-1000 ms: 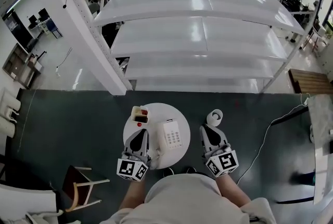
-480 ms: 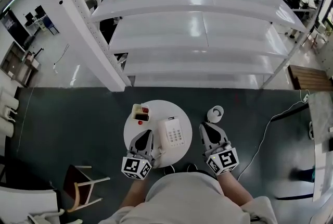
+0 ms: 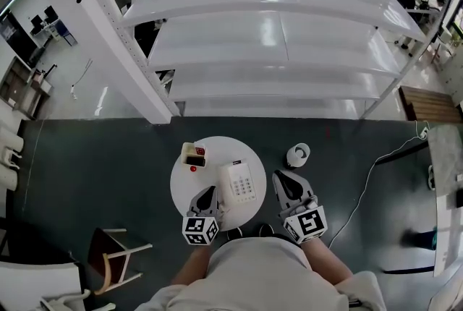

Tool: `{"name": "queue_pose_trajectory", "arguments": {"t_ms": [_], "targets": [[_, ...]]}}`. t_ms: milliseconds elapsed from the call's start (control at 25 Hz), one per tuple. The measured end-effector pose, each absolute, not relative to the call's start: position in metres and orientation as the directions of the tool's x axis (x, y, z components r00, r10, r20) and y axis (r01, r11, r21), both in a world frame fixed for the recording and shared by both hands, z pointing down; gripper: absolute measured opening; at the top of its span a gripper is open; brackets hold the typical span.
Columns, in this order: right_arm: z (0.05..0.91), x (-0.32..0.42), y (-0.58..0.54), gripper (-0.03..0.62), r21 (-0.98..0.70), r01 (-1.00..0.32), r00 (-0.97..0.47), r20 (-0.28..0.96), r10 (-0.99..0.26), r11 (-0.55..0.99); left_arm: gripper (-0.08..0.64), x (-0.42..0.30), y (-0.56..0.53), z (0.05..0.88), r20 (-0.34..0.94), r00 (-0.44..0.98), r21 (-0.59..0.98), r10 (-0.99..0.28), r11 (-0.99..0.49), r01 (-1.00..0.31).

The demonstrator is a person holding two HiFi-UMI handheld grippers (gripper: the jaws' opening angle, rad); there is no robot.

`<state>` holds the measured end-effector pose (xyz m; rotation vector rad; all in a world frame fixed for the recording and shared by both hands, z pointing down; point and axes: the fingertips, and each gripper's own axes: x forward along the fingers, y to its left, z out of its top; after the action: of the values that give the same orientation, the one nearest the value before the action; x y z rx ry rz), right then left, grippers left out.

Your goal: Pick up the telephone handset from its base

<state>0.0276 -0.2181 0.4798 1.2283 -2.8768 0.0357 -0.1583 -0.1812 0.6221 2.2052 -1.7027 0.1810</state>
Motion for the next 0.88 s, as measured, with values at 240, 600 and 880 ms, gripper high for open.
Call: {"name": "queue_pose_trajectory", "arguments": {"t_ms": [240, 600, 880], "targets": [[0.482, 0.026, -0.214, 0.008, 0.011, -0.72, -0.693, 0.028, -0.72, 0.694, 0.021, -0.152, -0.183, 0.67, 0.397, 0.293, 0.262, -0.87, -0.198, -0.945], [0.49, 0.035, -0.212, 0.009, 0.045, -0.741, -0.667, 0.073, -0.742, 0.67, 0.021, -0.151, -0.188, 0.724, 0.491, 0.284, 0.245, -0.824, -0.182, -0.952], [0.495, 0.039, -0.215, 0.009, 0.044, -0.753, -0.652, 0.091, -0.753, 0.657, 0.023, -0.144, -0.198, 0.756, 0.548, 0.288, 0.228, -0.786, -0.191, -0.955]]}}
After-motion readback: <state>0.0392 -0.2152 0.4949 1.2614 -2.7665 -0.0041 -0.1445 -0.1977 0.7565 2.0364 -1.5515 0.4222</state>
